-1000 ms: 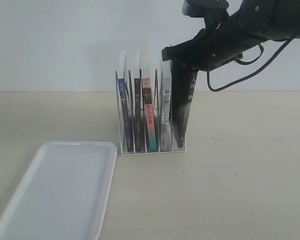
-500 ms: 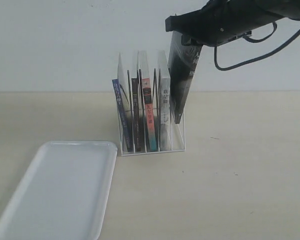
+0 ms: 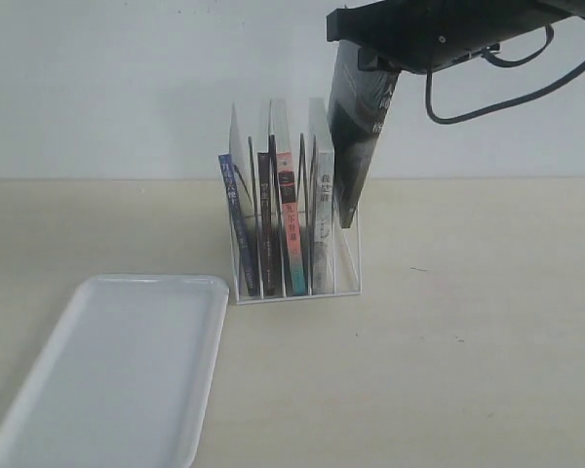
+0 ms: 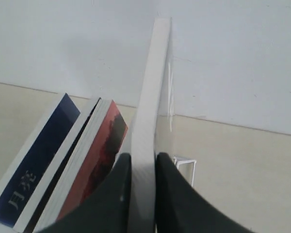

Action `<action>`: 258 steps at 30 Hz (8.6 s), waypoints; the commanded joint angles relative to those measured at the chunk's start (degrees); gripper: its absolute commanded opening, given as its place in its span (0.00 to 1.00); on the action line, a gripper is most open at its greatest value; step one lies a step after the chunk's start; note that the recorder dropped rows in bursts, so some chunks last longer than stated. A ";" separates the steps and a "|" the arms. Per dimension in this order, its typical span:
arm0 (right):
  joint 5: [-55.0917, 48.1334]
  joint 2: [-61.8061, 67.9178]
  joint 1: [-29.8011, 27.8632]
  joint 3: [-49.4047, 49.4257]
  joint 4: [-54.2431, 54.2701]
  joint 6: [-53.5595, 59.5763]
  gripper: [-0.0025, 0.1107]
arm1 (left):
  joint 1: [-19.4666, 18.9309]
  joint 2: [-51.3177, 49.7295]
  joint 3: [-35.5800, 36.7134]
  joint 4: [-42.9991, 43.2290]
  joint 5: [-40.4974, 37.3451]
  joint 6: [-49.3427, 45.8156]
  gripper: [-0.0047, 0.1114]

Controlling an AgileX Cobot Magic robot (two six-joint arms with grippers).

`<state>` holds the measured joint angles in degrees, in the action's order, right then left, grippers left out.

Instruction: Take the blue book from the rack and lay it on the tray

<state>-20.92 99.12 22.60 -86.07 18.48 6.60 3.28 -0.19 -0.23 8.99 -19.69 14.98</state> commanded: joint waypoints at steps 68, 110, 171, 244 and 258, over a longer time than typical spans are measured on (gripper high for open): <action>-2.80 8.87 6.53 -5.48 -19.10 -15.08 0.42 | 0.23 0.19 0.23 -0.21 0.10 0.41 0.08; -2.38 8.68 8.77 -5.48 -19.23 -20.68 0.02 | 0.23 0.19 0.23 -0.21 0.10 0.41 0.08; 2.43 -2.29 8.77 -1.94 -22.01 -22.48 0.02 | 0.23 0.19 0.23 -0.21 0.10 0.41 0.08; -10.49 -5.81 18.28 -2.05 -27.23 -21.23 0.43 | 0.23 0.19 0.23 -0.21 0.10 0.41 0.08; -18.45 7.35 24.14 -18.53 -33.28 -28.79 0.43 | 0.23 0.19 0.23 -0.21 0.10 0.41 0.08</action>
<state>-35.86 103.39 45.92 -99.73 -14.04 -21.61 3.28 -0.19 -0.23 8.99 -19.69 14.98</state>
